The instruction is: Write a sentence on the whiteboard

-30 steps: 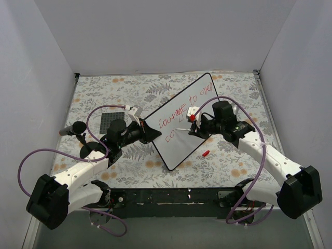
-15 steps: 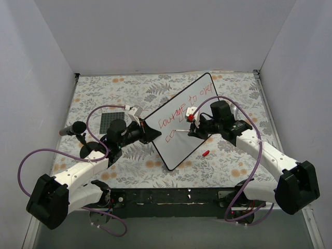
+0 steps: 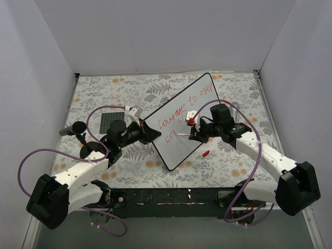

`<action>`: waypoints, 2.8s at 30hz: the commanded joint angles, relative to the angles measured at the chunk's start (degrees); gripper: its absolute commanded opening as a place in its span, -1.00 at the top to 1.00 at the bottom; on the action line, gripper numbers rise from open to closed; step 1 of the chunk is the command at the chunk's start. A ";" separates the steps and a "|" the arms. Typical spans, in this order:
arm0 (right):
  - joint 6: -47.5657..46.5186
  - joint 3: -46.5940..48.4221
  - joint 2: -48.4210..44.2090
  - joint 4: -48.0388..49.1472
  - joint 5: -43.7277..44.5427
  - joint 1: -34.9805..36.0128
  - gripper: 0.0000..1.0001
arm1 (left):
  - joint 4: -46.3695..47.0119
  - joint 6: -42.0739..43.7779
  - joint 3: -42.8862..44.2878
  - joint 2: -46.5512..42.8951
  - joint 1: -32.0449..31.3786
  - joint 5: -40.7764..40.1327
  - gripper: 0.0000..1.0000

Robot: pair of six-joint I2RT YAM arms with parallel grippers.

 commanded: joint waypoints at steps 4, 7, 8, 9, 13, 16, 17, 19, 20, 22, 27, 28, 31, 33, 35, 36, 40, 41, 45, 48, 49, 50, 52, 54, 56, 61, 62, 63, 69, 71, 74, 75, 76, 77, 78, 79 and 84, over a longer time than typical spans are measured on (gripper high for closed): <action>-1.31 -2.55 -1.53 0.47 0.75 0.00 0.97 | 2.42 1.91 1.30 -0.70 -0.28 0.23 1.00; -1.05 -2.03 -1.62 0.91 0.92 0.00 0.97 | 2.77 2.09 1.21 -0.26 -0.20 0.49 1.00; -0.87 -1.24 -1.54 0.91 0.83 0.00 0.97 | 2.77 2.00 1.21 -0.18 -0.20 0.58 1.00; -0.87 -0.71 -1.19 0.82 0.75 0.00 0.97 | 3.03 1.83 1.13 0.00 -0.28 0.67 1.00; -0.78 1.58 -0.13 0.82 0.74 0.00 0.97 | 3.04 1.74 1.12 -0.17 -0.28 0.85 1.00; -0.78 3.07 0.66 0.91 0.75 0.08 0.97 | 2.86 1.65 1.04 -0.35 -0.28 0.85 1.00; -0.70 3.34 0.84 0.82 0.83 0.00 0.97 | 2.77 1.74 1.12 -0.26 -0.29 0.85 1.00; -0.52 4.04 1.28 0.82 1.27 0.00 0.97 | 2.60 1.74 1.04 -0.35 -0.28 0.85 1.00; -0.43 4.13 1.28 0.91 1.53 0.00 0.97 | 2.60 1.74 1.04 -0.26 -0.29 0.85 1.00; -0.26 4.30 1.19 1.17 2.32 -0.09 0.97 | 2.68 1.74 0.95 -0.26 -0.20 0.85 1.00; 0.62 4.22 0.84 1.96 4.00 -0.27 0.97 | 2.77 1.74 1.04 -0.26 -0.20 0.85 1.00; 0.71 4.30 0.84 1.97 4.08 -0.35 0.97 | 2.77 1.74 1.04 -0.18 -0.20 0.93 1.00; 0.97 4.22 0.66 2.05 4.44 -0.71 0.97 | 2.86 1.82 1.04 -0.44 -0.20 0.85 1.00; 1.15 4.22 0.23 2.14 4.44 -1.14 0.97 | 2.68 1.83 0.95 -0.53 -0.20 0.76 1.00; 1.06 3.96 0.14 2.14 4.26 -1.23 0.97 | 2.68 1.91 0.95 -0.44 -0.28 0.76 1.00; 1.06 3.87 0.05 2.05 4.26 -1.32 0.97 | 2.68 1.91 0.95 -0.44 -0.20 0.85 1.00; 0.89 3.43 -0.30 2.05 4.26 -1.67 0.97 | 2.60 1.91 0.95 -0.53 -0.20 0.67 1.00; 0.80 3.34 -0.39 2.05 4.17 -1.67 0.97 | 2.68 1.91 0.95 -0.44 -0.28 0.76 1.00; 0.36 2.46 -0.48 1.79 3.65 -1.76 0.97 | 2.60 2.00 0.95 -0.53 -0.20 0.76 1.00; -0.52 1.76 -0.48 0.74 2.77 -1.76 0.97 | 2.68 2.00 0.95 -0.53 -0.29 0.76 1.00; -0.96 1.58 -0.48 0.30 2.51 -1.76 0.97 | 2.60 2.00 0.95 -0.53 -0.29 0.76 1.00; -1.48 1.49 -0.39 -0.05 2.42 -1.76 0.97 | 2.60 2.00 1.04 -0.53 -0.20 0.76 1.00; -1.93 1.14 -0.31 -1.20 2.24 -1.76 0.97 | 2.60 2.09 1.04 -0.35 -0.20 0.76 1.00; -2.28 0.79 -0.22 -1.90 2.06 -1.76 0.97 | 2.60 2.09 1.12 -0.35 -0.28 0.76 1.00; -2.63 0.35 -0.22 -2.43 1.80 -1.76 0.97 | 2.68 2.09 1.12 -0.35 -0.20 0.85 1.00; -3.07 -0.70 -0.57 -2.43 1.54 -1.76 0.97 | 2.68 2.09 1.21 -0.09 -0.20 0.85 1.00; -3.07 -0.79 -0.57 -2.43 1.54 -1.76 0.97 | 2.68 2.09 1.21 -0.17 -0.28 0.85 1.00; -3.07 -0.79 -0.74 -2.43 1.54 -1.76 0.97 | 2.77 2.18 1.13 0.00 -0.20 0.85 1.00; -2.28 1.05 -0.31 -1.64 1.18 -1.76 0.97 | 3.12 2.00 1.56 0.79 -0.20 1.11 1.00; -1.84 2.28 -0.04 -1.03 1.18 -1.76 0.97 | 3.04 2.00 1.56 0.79 -0.20 1.11 1.00; -1.40 3.77 0.57 -0.50 1.45 -1.76 0.97 | 2.77 2.00 1.65 0.62 -0.20 1.11 1.00; -1.31 4.13 0.84 -0.50 1.54 -1.76 0.97 | 2.69 2.00 1.65 0.62 -0.20 1.11 1.00; -1.14 4.39 1.01 -0.50 1.54 -1.76 0.97 | 2.68 2.09 1.74 0.62 -0.20 1.11 1.00; -1.14 4.92 1.36 -0.58 1.54 -1.67 0.97 | 2.68 2.09 1.65 0.53 -0.20 1.11 1.00; -0.96 5.09 1.45 -0.67 1.54 -1.76 0.97 | 2.51 2.09 1.65 0.53 -0.20 1.11 1.00; -0.87 5.44 1.54 -0.58 1.80 -1.76 0.97 | 2.51 2.18 1.65 0.53 -0.20 1.11 1.00; -0.35 6.15 1.45 -0.14 3.29 -1.85 0.97 | 2.60 2.18 1.48 0.44 -0.28 1.02 1.00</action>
